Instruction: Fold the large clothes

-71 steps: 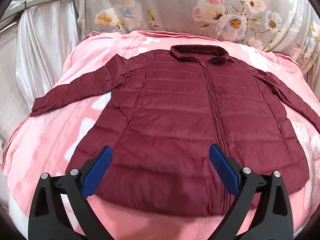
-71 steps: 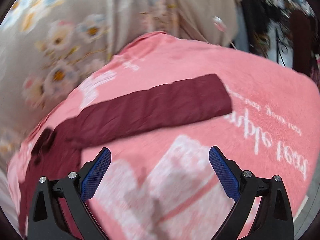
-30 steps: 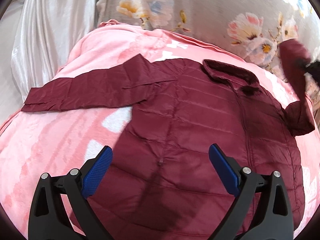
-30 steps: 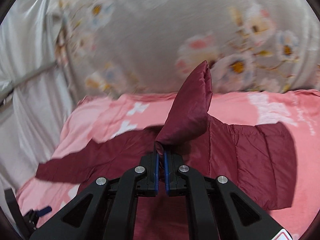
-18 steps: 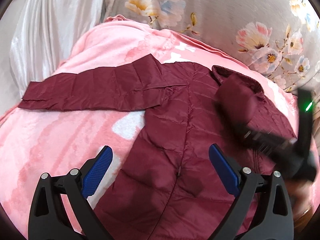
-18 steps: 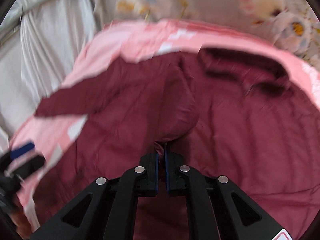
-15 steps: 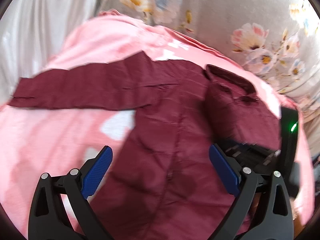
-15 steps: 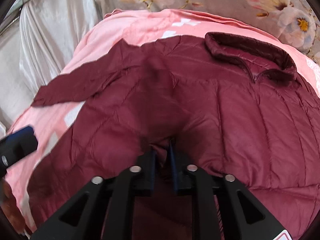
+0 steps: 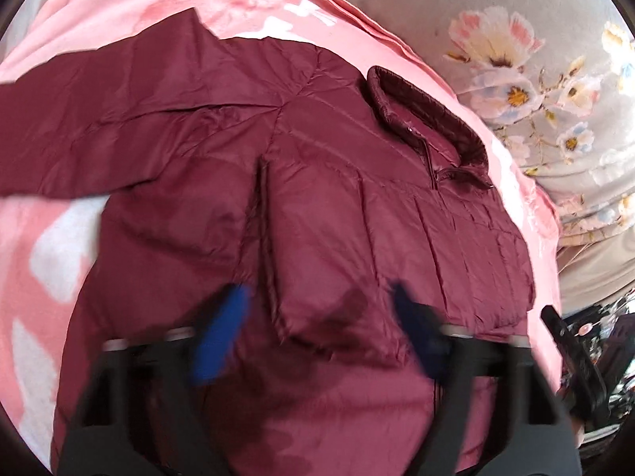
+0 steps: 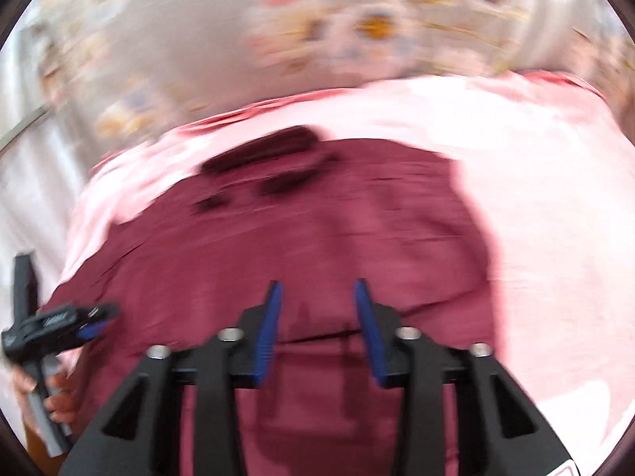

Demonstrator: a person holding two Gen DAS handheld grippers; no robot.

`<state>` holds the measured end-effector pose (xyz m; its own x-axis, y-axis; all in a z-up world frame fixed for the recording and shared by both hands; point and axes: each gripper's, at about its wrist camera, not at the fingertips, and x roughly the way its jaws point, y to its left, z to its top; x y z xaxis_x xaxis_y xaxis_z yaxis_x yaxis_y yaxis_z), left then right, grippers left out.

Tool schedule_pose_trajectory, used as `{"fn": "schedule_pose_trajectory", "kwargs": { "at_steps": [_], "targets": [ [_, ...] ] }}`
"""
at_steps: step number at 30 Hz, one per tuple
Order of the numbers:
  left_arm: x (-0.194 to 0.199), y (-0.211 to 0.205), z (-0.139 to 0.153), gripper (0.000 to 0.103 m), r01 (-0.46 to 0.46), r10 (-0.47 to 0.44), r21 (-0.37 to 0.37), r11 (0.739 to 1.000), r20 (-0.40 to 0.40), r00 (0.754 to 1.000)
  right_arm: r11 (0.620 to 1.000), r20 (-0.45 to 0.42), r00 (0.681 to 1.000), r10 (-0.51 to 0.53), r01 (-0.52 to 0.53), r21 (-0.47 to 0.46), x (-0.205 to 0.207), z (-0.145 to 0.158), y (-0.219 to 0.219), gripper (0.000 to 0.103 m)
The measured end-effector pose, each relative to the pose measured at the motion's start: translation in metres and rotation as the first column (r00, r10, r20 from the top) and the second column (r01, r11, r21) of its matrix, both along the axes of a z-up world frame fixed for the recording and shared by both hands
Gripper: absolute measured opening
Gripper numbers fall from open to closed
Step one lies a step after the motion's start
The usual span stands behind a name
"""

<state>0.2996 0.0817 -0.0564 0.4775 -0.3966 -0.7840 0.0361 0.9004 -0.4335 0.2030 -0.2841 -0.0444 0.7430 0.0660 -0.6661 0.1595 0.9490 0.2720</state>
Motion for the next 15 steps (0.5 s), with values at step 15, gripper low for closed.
{"fn": "schedule_pose_trajectory", "kwargs": {
  "at_steps": [15],
  "targets": [
    [0.020,-0.004,-0.015,0.006,-0.016,0.001,0.232,0.973,0.064,0.998,0.992,-0.106,0.989,-0.107,0.099,-0.073,0.060,-0.053,-0.050,0.000]
  ]
}}
